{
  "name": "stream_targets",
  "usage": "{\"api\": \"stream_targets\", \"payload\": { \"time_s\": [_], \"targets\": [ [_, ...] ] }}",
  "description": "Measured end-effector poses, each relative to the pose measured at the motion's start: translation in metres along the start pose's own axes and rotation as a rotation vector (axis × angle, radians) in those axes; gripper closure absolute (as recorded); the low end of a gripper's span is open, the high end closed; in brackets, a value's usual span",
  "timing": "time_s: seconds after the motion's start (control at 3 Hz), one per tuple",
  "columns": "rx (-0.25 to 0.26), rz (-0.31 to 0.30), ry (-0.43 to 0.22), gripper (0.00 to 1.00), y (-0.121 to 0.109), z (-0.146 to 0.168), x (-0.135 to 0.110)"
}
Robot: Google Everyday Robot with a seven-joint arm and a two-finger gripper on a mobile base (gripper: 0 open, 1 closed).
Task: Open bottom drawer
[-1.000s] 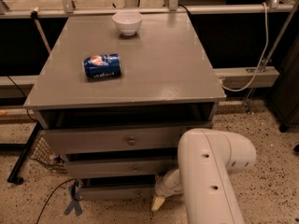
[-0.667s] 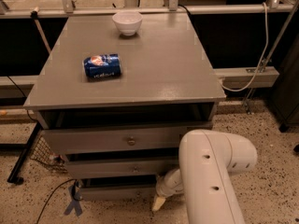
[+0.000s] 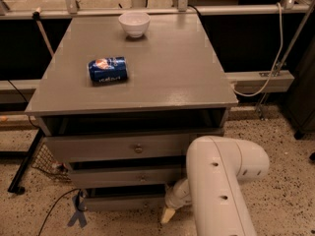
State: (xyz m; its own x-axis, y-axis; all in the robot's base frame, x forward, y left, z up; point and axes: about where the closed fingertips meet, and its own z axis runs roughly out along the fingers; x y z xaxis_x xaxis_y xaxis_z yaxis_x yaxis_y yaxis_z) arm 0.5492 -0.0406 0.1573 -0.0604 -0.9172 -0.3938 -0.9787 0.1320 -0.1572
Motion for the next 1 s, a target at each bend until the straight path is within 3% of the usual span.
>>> {"api": "stream_targets", "payload": {
  "time_s": [1.0],
  "targets": [
    [-0.011,0.006,0.006,0.72,0.0126,-0.007,0.0027]
  ]
}}
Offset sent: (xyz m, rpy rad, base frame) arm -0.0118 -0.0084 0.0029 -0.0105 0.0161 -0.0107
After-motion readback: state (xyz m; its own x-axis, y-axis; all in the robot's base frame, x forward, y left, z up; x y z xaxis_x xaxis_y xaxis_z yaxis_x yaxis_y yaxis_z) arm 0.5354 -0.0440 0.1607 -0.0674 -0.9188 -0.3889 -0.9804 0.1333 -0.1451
